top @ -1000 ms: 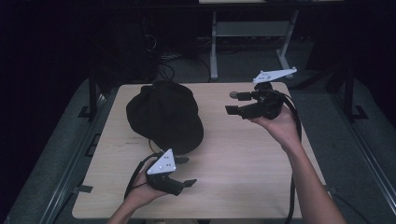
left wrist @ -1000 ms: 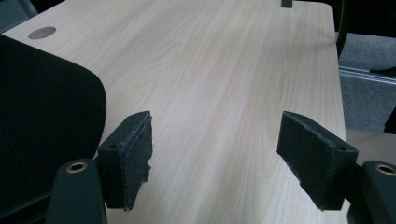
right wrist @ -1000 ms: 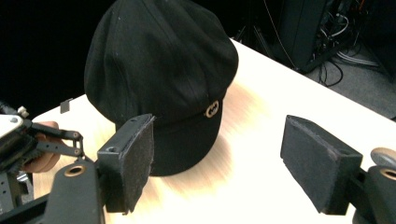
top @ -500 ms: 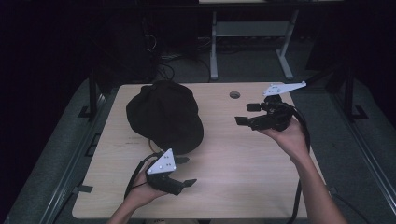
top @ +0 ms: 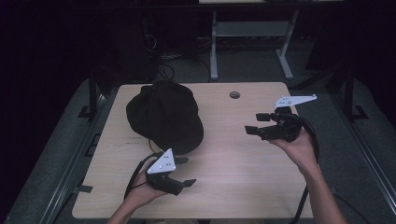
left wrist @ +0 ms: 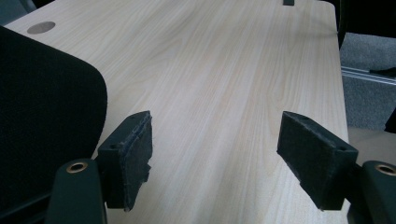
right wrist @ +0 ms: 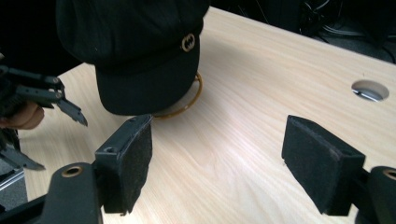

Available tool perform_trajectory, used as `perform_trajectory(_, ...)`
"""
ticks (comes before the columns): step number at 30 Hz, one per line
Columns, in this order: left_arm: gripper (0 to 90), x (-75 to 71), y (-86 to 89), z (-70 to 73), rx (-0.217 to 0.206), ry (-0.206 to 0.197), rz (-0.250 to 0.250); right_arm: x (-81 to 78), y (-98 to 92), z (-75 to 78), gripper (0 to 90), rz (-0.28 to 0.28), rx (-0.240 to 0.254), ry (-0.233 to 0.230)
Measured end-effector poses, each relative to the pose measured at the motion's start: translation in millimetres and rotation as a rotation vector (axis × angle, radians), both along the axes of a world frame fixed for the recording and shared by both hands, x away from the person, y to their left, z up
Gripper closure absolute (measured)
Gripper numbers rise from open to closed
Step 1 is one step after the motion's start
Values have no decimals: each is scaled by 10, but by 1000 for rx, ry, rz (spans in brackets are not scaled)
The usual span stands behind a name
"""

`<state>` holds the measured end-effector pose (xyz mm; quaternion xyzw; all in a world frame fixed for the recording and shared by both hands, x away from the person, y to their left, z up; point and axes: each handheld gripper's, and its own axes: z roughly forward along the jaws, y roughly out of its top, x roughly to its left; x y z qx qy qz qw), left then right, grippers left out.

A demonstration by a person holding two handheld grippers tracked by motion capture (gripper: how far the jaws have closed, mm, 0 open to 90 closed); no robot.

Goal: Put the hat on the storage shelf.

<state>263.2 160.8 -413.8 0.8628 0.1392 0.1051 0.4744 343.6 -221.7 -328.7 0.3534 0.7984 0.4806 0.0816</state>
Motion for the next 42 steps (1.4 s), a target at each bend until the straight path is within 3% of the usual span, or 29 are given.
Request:
perform_trajectory(18,262,10,12,-22,12,11,2,-260,-351,-358,225,-56,13,30)
perform_trajectory(33,262,15,38,-21,14,11,8,-444,-462,-603,219,-74,9,62)
perform_trajectory(42,262,18,50,-23,12,15,14,-560,-518,-741,206,-86,-21,84)
